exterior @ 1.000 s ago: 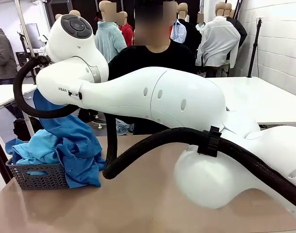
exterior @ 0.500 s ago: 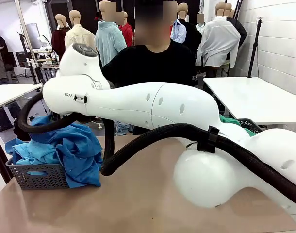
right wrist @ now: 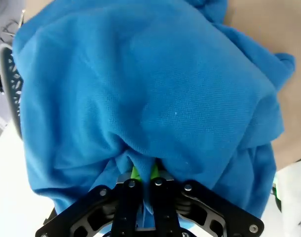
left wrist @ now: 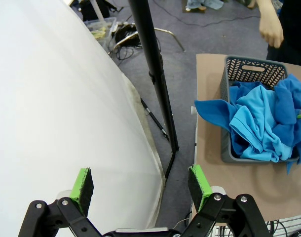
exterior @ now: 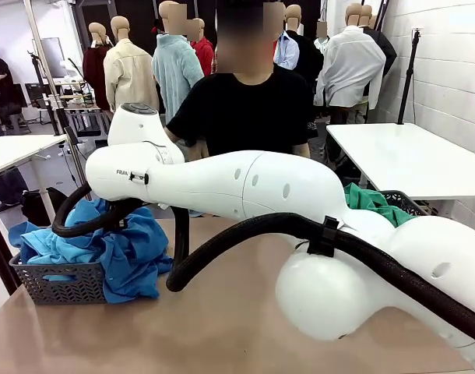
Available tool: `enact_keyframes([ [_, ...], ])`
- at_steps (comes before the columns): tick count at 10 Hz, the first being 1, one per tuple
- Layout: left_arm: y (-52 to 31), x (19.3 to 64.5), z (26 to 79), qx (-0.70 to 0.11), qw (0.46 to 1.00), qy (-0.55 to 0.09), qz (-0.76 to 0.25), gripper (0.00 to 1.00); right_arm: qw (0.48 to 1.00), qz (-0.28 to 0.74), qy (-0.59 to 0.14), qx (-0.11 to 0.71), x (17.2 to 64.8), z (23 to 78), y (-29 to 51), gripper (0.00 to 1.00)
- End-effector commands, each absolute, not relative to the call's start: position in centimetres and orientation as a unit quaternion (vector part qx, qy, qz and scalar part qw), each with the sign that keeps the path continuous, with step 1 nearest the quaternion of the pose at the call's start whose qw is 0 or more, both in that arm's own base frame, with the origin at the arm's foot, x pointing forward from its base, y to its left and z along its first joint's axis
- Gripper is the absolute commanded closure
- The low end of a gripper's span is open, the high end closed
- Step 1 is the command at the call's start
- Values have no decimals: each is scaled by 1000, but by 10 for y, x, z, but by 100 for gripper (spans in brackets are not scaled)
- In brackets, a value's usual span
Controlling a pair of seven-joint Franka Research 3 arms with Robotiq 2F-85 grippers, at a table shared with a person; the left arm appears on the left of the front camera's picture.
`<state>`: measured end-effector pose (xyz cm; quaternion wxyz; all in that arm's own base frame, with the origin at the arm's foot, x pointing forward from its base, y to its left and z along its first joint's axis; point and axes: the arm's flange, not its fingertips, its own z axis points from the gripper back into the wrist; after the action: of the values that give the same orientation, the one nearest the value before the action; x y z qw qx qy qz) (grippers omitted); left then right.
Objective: Sort the tops and bottoms.
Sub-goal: Sort the clothes according to human instructions.
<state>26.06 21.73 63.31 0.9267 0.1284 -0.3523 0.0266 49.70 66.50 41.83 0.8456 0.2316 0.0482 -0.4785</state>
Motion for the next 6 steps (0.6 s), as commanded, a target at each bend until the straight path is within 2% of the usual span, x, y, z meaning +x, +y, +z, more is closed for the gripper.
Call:
enact_keyframes([
  [1, 219, 259, 631, 126, 926, -354, 19, 0, 851, -471, 60, 224, 634, 448, 847, 100],
  [6, 219, 259, 631, 126, 926, -354, 19, 0, 861, -473, 59, 177, 646, 401, 882, 100],
])
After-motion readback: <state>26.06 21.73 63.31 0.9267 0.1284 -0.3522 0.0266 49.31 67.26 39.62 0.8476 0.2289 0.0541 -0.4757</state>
